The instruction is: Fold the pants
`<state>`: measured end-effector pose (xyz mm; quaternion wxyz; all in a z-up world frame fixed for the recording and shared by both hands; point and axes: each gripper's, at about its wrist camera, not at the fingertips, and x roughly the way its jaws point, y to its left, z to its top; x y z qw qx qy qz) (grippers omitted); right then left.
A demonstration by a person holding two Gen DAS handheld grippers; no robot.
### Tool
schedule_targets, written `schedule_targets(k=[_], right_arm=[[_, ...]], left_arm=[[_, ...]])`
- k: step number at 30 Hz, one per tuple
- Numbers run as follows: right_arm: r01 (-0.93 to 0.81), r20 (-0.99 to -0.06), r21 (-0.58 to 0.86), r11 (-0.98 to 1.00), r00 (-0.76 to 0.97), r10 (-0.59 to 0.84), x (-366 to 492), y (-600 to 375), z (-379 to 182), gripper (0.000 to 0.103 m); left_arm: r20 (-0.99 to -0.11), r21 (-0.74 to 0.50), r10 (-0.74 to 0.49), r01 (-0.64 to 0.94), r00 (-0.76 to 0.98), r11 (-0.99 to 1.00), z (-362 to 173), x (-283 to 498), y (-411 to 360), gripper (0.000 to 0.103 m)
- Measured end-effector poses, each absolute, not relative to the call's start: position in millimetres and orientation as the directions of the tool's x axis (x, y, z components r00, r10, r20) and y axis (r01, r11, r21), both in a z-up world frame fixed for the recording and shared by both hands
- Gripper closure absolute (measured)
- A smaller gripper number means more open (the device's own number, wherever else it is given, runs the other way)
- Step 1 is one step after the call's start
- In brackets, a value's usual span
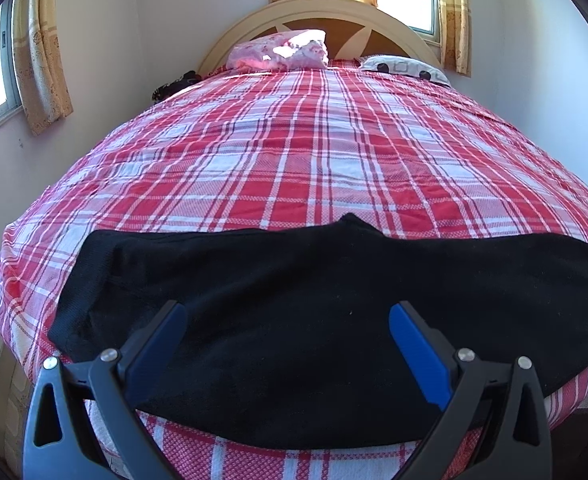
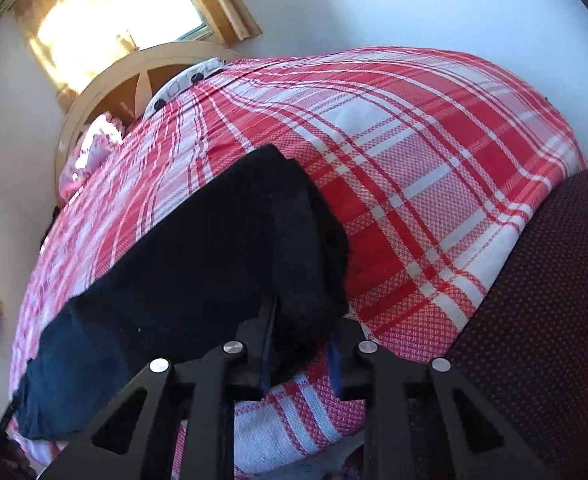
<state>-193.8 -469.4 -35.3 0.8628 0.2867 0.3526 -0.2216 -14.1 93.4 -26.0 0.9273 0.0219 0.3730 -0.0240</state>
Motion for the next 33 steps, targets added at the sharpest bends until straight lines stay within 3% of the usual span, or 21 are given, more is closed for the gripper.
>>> schedule_targets(k=[5,9,14,19,21,22,23,25,28,31,33], right_arm=[[0.488,-0.614,0.343,0.803,0.763,-0.202,-192,-425,17,0.086],[0.222,-0.533,0.262,0.939,0.844,-0.051,-162,-332,74,0.086],[-0.117,-0.569,0.141,0.983,0.803,0.177,-107,-190,68,0.086],[-0.289,-0.662,-0.019,0.957,0.721,0.205,-80,-76,-6,0.086],[-0.319,-0.684,-0.121,0.94,0.713,0.154,-80,-46,-32,0.083],[-0.319,-0.687,-0.146,0.936,0.714,0.136,-81,-37,-39,0.075],[-0.316,-0.68,-0.169,0.933,0.723,0.122,-83,-32,-45,0.052],[-0.345,-0.677,-0.15,0.927,0.719,0.158,-88,-29,-47,0.029],[-0.364,-0.68,-0.158,0.918,0.714,0.166,-92,-22,-48,0.028],[-0.457,-0.635,0.057,0.887,0.669,0.386,-110,-34,-26,0.028],[-0.451,-0.576,0.135,0.882,0.688,0.44,-117,-50,-9,0.028]], left_arm=[[-0.682,0.017,-0.011,0.031,0.731,0.999,-24,-13,107,0.0],[-0.68,-0.029,-0.02,0.0,0.733,1.0,-25,-9,120,0.0],[-0.685,-0.039,-0.026,-0.002,0.729,0.999,-29,-12,131,0.0],[-0.682,-0.056,-0.022,-0.022,0.731,0.998,-31,-15,150,0.0],[-0.681,-0.054,-0.01,-0.037,0.732,0.998,-33,-15,157,0.0],[-0.682,-0.055,-0.006,-0.042,0.731,0.998,-35,-14,160,0.0],[-0.686,-0.058,-0.005,-0.048,0.728,0.997,-37,-13,162,0.0],[-0.695,-0.07,-0.009,-0.056,0.719,0.996,-41,-11,165,0.0],[-0.704,-0.088,-0.027,-0.05,0.71,0.995,-44,-9,164,0.0],[-0.692,-0.064,-0.029,-0.022,0.721,0.998,-41,-11,157,0.0],[-0.672,-0.043,-0.035,0.008,0.74,0.999,-35,-13,149,0.0]])
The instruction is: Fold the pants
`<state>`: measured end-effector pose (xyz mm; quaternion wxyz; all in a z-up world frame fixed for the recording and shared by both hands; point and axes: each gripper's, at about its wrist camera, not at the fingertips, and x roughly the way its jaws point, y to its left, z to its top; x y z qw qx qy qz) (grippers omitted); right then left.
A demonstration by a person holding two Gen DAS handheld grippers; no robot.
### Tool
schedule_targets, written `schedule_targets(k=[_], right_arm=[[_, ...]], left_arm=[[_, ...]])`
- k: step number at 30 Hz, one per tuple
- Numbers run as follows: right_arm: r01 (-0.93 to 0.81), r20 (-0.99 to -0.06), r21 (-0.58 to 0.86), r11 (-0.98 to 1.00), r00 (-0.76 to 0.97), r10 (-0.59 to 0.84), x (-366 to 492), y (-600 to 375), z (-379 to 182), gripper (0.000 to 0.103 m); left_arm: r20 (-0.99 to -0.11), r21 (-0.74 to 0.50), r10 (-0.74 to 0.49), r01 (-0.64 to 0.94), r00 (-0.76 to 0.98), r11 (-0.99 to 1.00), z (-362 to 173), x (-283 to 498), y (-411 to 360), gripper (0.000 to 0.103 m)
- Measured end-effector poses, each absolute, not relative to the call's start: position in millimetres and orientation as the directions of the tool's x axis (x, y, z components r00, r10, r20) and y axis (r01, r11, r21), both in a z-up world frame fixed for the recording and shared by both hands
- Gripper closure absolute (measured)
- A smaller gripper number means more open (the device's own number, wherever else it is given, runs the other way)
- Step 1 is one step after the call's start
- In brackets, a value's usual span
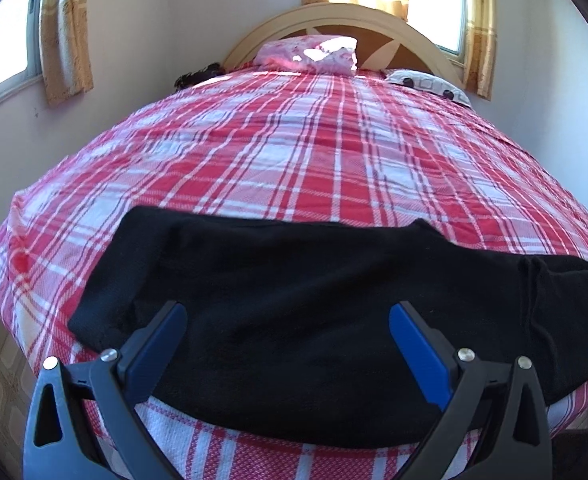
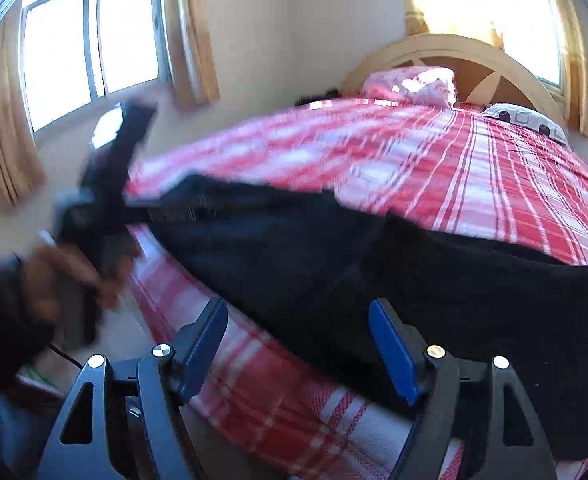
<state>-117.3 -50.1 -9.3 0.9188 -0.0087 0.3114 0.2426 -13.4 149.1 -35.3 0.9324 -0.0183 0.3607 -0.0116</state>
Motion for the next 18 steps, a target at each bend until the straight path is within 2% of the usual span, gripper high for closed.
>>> schedule_targets(k=[2,3,7,9,12,13,14,18], right_arm=[[-0.378,-0.513,0.177,0.909,0.753,0.413,-119,-83,9,0.028],[-0.304,-0.503,0.166,0.938,0.792,0.346,-117,-103,15,0.028],[-0.019,-0.521,0.152,0.988,0.848,0.096,-106,-176,18,0.032],[0.069,-0.533,0.181,0.981,0.845,0.039,-102,-209,13,0.034],[0.114,-0.554,0.13,0.985,0.832,-0.024,-95,-229,2,0.054],[0.127,-0.575,0.134,0.983,0.818,-0.027,-87,-235,-5,0.069],[0.137,-0.592,0.14,0.981,0.805,-0.028,-82,-239,-12,0.075],[0.181,-0.612,0.113,0.977,0.788,-0.075,-66,-244,-29,0.075]], left_arm=[[-0.658,-0.036,-0.059,0.047,0.751,0.998,-30,-15,141,0.0],[-0.652,-0.041,-0.082,0.073,0.753,0.997,-28,-16,136,0.0],[-0.622,-0.049,-0.197,0.213,0.758,0.976,-15,-21,102,0.0],[-0.6,-0.031,-0.243,0.281,0.762,0.959,-9,-25,80,0.0],[-0.59,-0.028,-0.293,0.344,0.752,0.939,-3,-27,53,0.0],[-0.592,-0.038,-0.316,0.366,0.741,0.93,-2,-27,44,0.0],[-0.595,-0.045,-0.333,0.384,0.731,0.922,-2,-27,35,0.0],[-0.618,-0.06,-0.371,0.429,0.694,0.902,-10,-27,7,0.0]])
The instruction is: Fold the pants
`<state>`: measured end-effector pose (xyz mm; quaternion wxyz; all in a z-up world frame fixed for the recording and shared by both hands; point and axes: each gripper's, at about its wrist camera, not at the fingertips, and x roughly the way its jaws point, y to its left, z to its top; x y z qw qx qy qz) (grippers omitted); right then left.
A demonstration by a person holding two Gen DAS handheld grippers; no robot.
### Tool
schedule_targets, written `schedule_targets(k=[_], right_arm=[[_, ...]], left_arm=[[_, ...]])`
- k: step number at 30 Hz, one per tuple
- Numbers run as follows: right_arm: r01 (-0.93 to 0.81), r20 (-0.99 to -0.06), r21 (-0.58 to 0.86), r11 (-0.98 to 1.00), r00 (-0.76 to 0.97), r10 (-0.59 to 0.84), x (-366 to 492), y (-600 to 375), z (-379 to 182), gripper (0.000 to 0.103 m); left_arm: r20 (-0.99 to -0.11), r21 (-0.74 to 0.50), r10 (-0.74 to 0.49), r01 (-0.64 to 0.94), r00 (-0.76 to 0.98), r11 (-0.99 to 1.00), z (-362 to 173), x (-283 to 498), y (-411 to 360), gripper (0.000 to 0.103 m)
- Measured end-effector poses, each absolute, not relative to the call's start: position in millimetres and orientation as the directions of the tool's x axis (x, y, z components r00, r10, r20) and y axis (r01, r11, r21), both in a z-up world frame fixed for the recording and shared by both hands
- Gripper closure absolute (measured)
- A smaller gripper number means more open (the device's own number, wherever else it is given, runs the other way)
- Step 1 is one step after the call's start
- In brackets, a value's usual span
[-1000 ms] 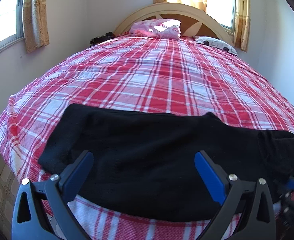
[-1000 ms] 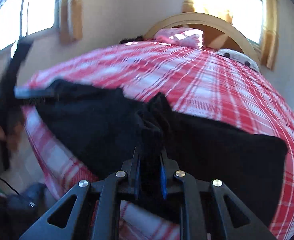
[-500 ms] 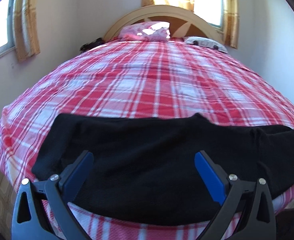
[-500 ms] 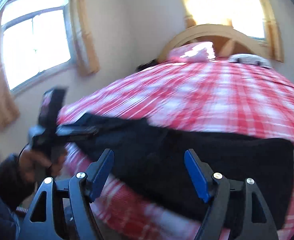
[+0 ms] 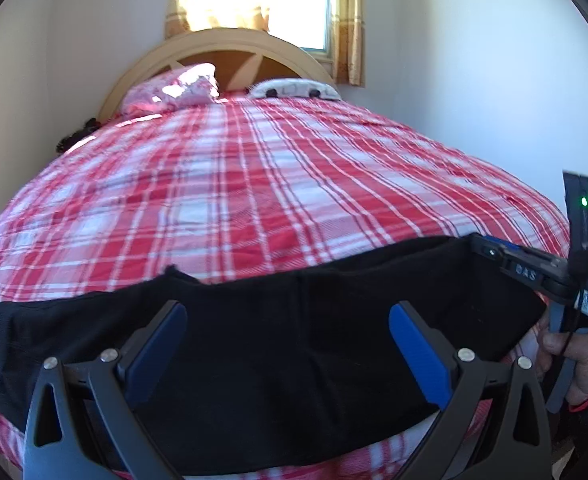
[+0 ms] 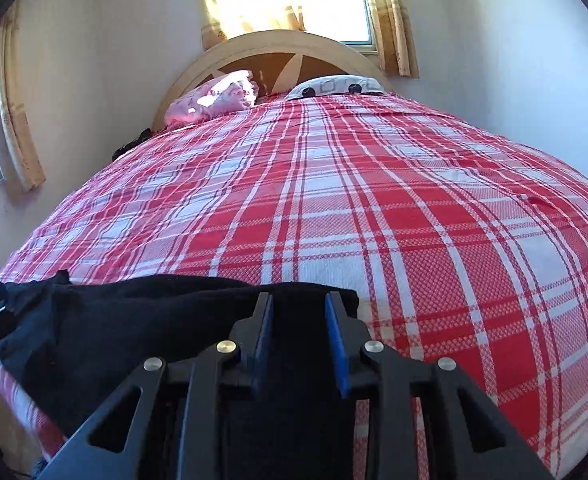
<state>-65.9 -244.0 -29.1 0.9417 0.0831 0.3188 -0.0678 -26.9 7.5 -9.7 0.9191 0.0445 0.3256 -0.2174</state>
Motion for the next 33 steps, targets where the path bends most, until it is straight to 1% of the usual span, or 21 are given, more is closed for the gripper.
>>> schedule_targets(k=[2,4,6,9,10,11,13,16,18,20,22,24,27,29,33], right_arm=[[0.202,-0.621,0.125,0.971,0.779,-0.082,-64,-251,-27,0.074],[0.214,-0.631,0.117,0.97,0.77,-0.094,-64,-253,-24,0.071],[0.228,-0.628,0.113,0.967,0.771,-0.108,-65,-249,-17,0.07],[0.213,-0.525,0.078,0.974,0.839,-0.142,-91,-230,6,0.07],[0.173,-0.502,0.071,0.982,0.857,-0.115,-97,-219,11,0.07],[0.134,-0.502,0.088,0.987,0.862,-0.073,-100,-211,11,0.069],[0.044,-0.523,0.141,0.989,0.851,0.037,-99,-193,3,0.069],[-0.01,-0.556,0.194,0.981,0.823,0.118,-91,-169,-18,0.068],[-0.025,-0.592,0.227,0.973,0.79,0.158,-83,-160,-35,0.067],[-0.008,-0.585,0.167,0.986,0.804,0.106,-82,-150,-36,0.066],[0.01,-0.587,0.136,0.991,0.806,0.072,-82,-145,-29,0.066],[-0.024,-0.545,0.15,0.988,0.832,0.103,-86,-139,-20,0.066],[-0.135,-0.492,0.188,0.973,0.845,0.212,-91,-118,-8,0.066],[-0.184,-0.484,0.24,0.953,0.829,0.282,-89,-104,-12,0.066],[-0.199,-0.552,0.288,0.937,0.765,0.332,-76,-83,-34,0.066]], left_arm=[[-0.646,-0.044,-0.364,0.442,0.671,0.896,-20,-26,-3,0.0],[-0.686,0.003,-0.303,0.418,0.662,0.908,-35,-24,-10,0.0],[-0.723,0.018,-0.268,0.405,0.636,0.914,-48,-22,-10,0.0],[-0.722,-0.068,-0.316,0.391,0.616,0.918,-49,-22,1,0.0],[-0.72,-0.076,-0.321,0.39,0.615,0.918,-50,-23,2,0.0],[-0.712,-0.075,-0.319,0.384,0.626,0.92,-48,-24,4,0.0],[-0.679,-0.059,-0.306,0.366,0.667,0.929,-41,-27,13,0.0],[-0.645,-0.058,-0.273,0.311,0.714,0.949,-33,-27,44,0.0],[-0.633,-0.066,-0.228,0.242,0.74,0.968,-30,-25,75,0.0],[-0.633,-0.073,-0.14,0.122,0.761,0.99,-30,-26,119,0.0],[-0.64,-0.09,-0.057,-0.001,0.767,0.996,-30,-29,157,0.0],[-0.63,-0.12,0.021,-0.125,0.777,0.985,-29,-38,196,0.0],[-0.607,-0.159,0.127,-0.276,0.785,0.948,-29,-50,239,0.0],[-0.625,-0.22,0.135,-0.339,0.769,0.915,-36,-52,258,0.0],[-0.655,-0.358,0.06,-0.379,0.753,0.853,-54,-51,275,0.0]])
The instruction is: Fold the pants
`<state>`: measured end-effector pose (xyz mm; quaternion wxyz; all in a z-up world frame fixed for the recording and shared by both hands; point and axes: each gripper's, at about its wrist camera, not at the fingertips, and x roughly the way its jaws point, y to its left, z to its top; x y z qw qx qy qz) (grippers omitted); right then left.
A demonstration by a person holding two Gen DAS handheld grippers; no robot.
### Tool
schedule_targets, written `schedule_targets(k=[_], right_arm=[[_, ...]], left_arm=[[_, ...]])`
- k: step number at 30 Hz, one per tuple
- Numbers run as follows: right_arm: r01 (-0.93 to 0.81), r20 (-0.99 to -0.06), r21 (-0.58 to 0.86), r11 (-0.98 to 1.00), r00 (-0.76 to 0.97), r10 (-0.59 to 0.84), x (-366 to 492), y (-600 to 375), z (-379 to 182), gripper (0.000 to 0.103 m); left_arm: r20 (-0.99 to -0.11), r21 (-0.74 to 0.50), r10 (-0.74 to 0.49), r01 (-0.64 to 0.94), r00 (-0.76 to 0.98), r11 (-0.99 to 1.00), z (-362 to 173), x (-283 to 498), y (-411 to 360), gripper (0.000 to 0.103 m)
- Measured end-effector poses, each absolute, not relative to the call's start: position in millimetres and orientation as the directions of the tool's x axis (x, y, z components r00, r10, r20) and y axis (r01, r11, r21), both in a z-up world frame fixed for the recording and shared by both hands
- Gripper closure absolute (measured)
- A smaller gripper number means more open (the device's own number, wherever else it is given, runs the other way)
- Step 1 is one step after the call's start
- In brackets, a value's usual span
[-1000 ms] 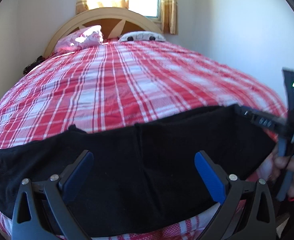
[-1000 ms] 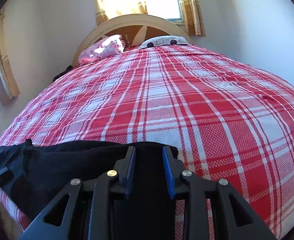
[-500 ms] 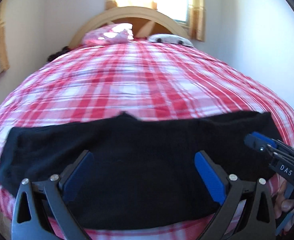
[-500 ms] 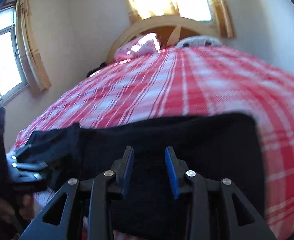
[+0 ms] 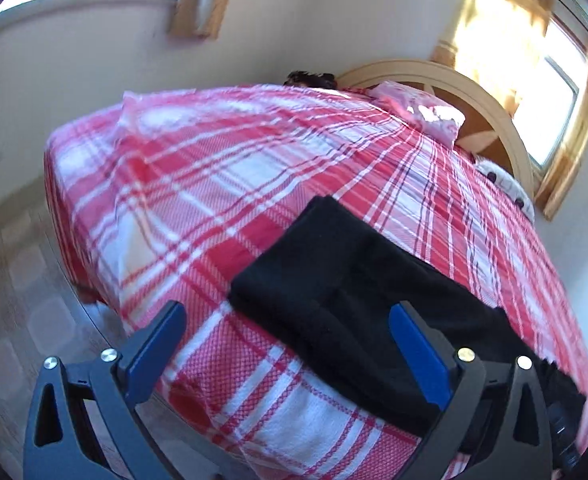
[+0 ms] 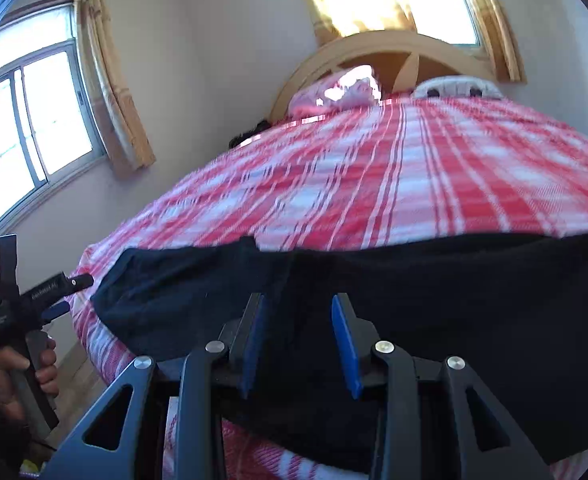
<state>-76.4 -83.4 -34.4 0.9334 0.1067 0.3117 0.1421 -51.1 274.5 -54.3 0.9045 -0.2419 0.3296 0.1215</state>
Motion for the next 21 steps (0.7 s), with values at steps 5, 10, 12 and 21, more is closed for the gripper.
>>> schedule_targets(k=[5,10,12,21], right_arm=[[-0.179,-0.569,0.356,0.917,0.737,0.365,-74,-86,-49,0.066],[-0.181,-0.569,0.353,0.918,0.737,0.364,-75,-84,-51,0.065],[-0.18,-0.567,0.358,0.916,0.738,0.366,-75,-84,-52,0.065],[-0.183,-0.56,0.365,0.913,0.74,0.372,-76,-87,-53,0.064]], left_arm=[[-0.644,-0.461,-0.027,-0.359,0.764,0.812,-64,-46,268,0.008],[-0.622,-0.539,-0.098,-0.334,0.777,0.774,-70,-39,263,0.016],[-0.613,-0.545,-0.085,-0.342,0.786,0.766,-69,-47,258,0.017],[-0.593,-0.63,-0.111,-0.374,0.797,0.68,-71,-40,265,0.018]])
